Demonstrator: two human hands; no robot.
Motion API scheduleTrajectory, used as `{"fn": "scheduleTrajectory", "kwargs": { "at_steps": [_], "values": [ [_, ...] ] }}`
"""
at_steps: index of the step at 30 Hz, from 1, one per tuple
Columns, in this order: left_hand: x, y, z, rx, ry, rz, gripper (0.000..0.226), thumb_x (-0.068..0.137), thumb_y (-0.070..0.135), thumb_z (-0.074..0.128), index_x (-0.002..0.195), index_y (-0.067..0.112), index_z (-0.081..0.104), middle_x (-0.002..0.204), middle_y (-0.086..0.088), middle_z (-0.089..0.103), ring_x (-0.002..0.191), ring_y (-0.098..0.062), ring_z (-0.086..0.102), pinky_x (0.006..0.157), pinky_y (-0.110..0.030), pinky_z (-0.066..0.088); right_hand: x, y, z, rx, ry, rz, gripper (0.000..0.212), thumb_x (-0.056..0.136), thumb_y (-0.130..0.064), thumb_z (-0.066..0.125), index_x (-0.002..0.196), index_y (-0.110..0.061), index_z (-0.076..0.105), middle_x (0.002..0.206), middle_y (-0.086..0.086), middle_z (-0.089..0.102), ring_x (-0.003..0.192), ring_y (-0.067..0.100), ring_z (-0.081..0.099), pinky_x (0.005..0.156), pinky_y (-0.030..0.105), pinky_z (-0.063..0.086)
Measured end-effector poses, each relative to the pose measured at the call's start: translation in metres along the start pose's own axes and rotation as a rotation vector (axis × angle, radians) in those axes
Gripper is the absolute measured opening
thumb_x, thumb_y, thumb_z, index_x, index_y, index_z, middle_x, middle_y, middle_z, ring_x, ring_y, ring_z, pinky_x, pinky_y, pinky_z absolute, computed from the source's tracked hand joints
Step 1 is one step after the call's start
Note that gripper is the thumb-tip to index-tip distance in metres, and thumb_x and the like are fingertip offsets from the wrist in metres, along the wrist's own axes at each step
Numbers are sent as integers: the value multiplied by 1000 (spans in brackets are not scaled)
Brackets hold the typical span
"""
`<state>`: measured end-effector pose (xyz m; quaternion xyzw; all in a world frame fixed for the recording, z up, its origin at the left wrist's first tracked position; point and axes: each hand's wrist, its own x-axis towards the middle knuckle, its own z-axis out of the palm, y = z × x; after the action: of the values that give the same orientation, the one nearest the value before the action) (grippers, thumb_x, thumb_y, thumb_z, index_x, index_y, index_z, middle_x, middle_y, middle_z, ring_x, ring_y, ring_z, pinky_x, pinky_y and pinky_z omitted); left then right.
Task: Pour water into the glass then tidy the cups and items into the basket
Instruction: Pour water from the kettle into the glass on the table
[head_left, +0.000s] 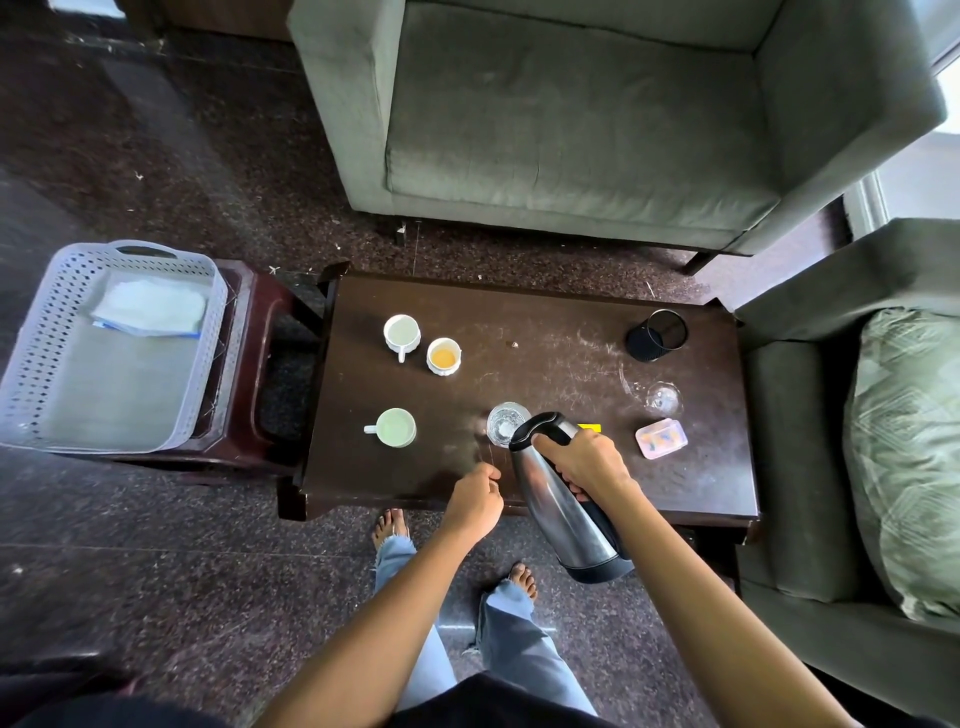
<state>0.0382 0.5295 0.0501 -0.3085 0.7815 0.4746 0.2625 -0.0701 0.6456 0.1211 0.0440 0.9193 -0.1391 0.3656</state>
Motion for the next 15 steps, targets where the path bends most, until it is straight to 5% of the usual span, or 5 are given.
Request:
{"fn": "scheduleTrajectory", "kwargs": {
  "at_steps": [9, 15],
  "values": [
    [1, -5, 2, -8, 5, -2, 34, 95, 6, 35, 124, 7, 52, 128, -16, 58, 117, -27, 56, 95, -31, 43, 2, 11, 6, 28, 17, 4, 61, 79, -61, 54, 100, -4, 63, 92, 11, 66, 83, 29, 62, 71, 31, 48],
    [3, -14, 4, -25, -1, 1, 36, 92, 0, 36, 123, 5, 53, 125, -15, 60, 115, -27, 57, 97, -30, 42, -6, 33, 13, 102, 38, 3, 63, 76, -67, 56, 76, -5, 64, 75, 12, 67, 67, 26, 63, 57, 30, 47]
  ]
}}
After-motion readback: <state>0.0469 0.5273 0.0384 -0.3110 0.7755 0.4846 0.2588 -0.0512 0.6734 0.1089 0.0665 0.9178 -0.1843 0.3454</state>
